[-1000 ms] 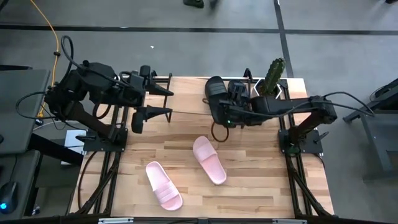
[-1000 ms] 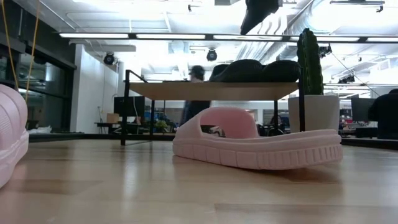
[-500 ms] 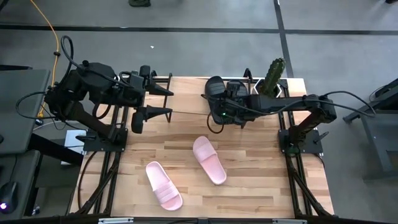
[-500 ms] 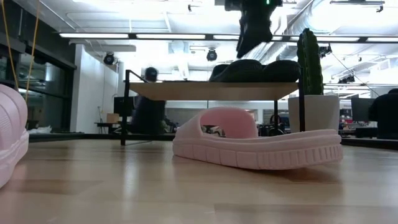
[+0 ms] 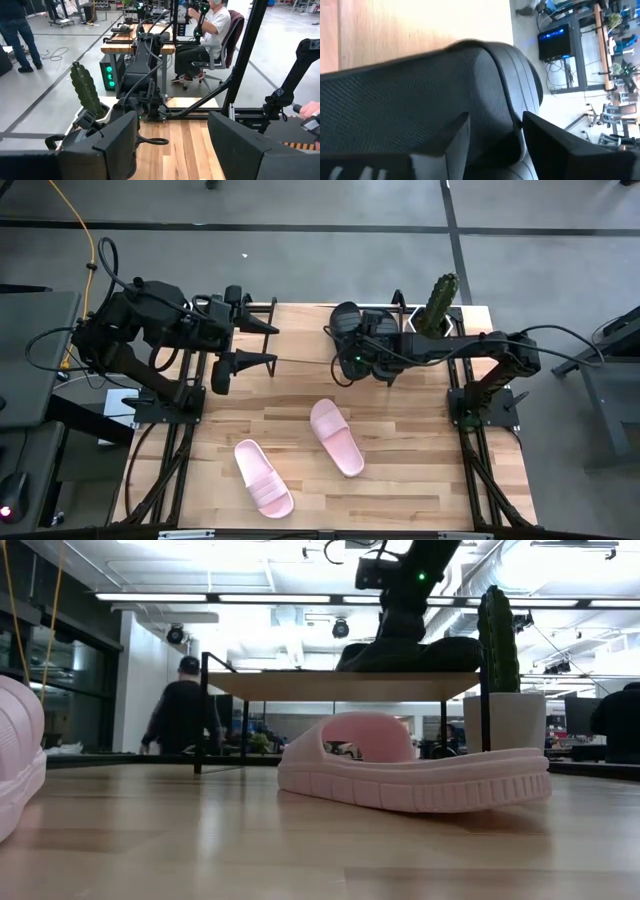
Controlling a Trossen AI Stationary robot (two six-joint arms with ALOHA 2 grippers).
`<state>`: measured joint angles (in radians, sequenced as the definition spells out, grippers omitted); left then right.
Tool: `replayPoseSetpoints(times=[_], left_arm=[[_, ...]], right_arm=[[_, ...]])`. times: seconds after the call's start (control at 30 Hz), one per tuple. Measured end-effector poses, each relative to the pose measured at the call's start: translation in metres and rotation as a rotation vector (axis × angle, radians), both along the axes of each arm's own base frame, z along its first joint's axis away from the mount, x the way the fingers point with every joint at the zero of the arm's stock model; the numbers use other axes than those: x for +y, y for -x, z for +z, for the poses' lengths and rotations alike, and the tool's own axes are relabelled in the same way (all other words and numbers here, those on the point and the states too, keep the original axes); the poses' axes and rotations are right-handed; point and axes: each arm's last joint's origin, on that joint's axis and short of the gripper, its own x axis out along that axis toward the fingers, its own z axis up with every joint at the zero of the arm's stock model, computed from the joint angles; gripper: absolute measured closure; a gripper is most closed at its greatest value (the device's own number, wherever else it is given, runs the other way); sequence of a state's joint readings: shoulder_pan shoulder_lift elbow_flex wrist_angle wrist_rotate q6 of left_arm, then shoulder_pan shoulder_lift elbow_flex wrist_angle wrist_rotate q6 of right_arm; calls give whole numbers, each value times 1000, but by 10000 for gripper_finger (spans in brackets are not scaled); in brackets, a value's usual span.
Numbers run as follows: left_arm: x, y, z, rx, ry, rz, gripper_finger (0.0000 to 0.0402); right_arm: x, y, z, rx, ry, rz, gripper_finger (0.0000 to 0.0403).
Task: Pick and place slides into the shelf
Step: Put the black slide on the shelf
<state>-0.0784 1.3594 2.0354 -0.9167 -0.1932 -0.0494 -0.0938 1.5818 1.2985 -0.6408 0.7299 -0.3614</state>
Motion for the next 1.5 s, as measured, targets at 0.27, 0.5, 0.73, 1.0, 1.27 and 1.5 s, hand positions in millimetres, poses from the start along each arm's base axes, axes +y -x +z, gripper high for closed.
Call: replayPoseSetpoints(times=[0.27, 0.5, 0.73, 1.0, 1.27, 1.5], left_arm=[[0, 1, -3, 35, -2, 0, 167], [0, -3, -6, 50, 5, 1, 167], [-1, -8, -9, 66, 4, 1, 167], [-1, -13, -11, 75, 3, 1, 167], [-1, -14, -11, 78, 2, 1, 167], [-1, -14, -11, 78, 2, 1, 167]], right_arm=[[-2, -2, 1, -27, 8, -4, 328], [-3, -2, 1, -31, 18, -20, 395], [-4, 3, 0, -19, 81, -110, 400], [-4, 6, -2, -3, 72, -136, 402], [-5, 9, -3, 11, 84, -171, 403], [-9, 7, -1, -21, 88, -173, 403]])
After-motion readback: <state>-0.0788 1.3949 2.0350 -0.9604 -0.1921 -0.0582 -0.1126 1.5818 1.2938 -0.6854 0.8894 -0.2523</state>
